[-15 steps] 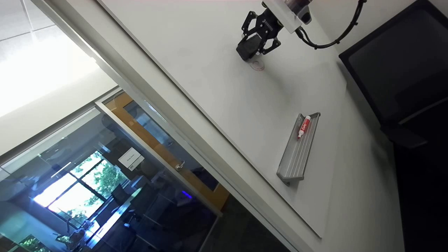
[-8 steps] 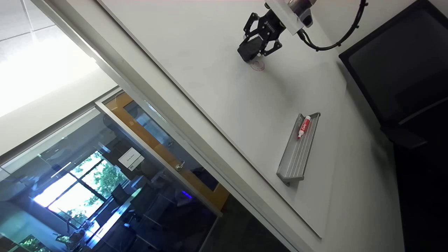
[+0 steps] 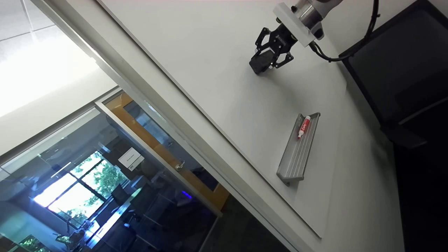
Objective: Use the duster to clean the whiteboard
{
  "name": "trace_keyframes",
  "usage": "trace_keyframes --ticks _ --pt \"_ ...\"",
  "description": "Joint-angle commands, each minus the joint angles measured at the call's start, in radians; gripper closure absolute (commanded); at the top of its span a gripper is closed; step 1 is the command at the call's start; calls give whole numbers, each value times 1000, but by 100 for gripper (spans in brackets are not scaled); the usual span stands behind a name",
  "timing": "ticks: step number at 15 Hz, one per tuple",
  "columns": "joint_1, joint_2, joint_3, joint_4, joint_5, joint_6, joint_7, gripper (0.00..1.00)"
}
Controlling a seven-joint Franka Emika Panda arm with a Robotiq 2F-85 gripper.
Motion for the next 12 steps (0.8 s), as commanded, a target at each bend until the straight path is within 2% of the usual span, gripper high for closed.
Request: trace_keyframes --ticks 1,7,12 --pt "1 67 20 35 -2 -10 32 68" --pt "9 94 23 21 -16 1 34 68" --pt "6 58 21 20 -9 -12 26 68"
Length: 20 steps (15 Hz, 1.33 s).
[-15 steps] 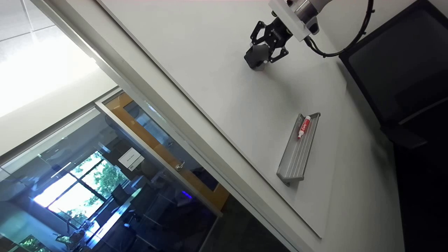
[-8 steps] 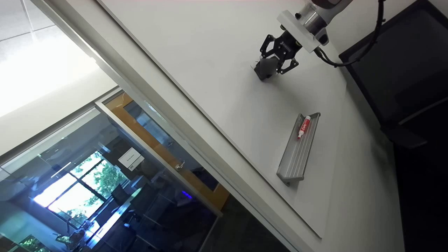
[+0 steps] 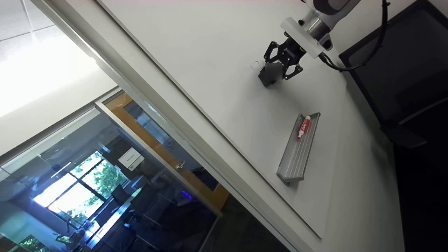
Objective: Use the duster to clean the whiteboard
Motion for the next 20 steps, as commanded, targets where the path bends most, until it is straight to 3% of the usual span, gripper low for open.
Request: trace_keyframes --ticks 1,11,20 --pt "4 -19 16 37 6 -21 27 68" --pt "-2 -129 23 57 23 -138 17 68" --pt "-8 -88 22 54 8 -198 51 68"
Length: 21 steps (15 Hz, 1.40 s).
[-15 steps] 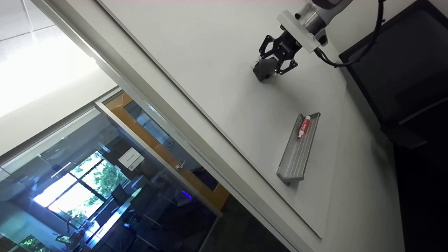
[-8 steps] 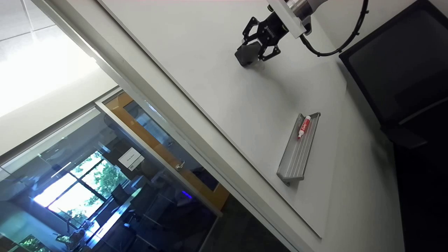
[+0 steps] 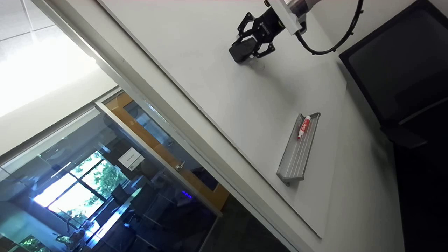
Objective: Use the duster to clean the whiteboard
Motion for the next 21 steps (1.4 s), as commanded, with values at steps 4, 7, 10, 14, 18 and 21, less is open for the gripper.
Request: trace_keyframes --ticks 4,7,10,14,18,21 --pt "-3 67 15 4 -6 -44 50 68" --pt "-3 91 15 -7 -16 -34 47 68" --pt "-2 122 13 -18 -33 -22 49 68" --pt "3 156 12 -23 -54 -3 46 68" --pt "6 129 12 -13 -60 8 22 68" --pt "2 93 10 -2 -54 -3 13 68"
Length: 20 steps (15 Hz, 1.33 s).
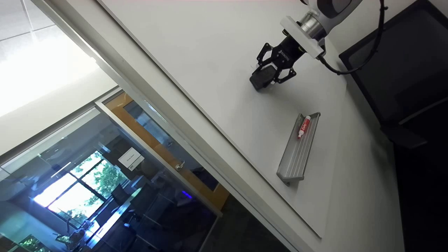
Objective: Use the duster to clean the whiteboard
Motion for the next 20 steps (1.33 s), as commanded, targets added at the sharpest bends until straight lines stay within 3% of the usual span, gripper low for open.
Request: trace_keyframes --ticks 1,8,20 --pt "2 -45 10 51 14 20 7 68" --pt "-14 -94 7 109 21 7 5 68" --pt "-33 16 -11 106 -5 -73 51 68"
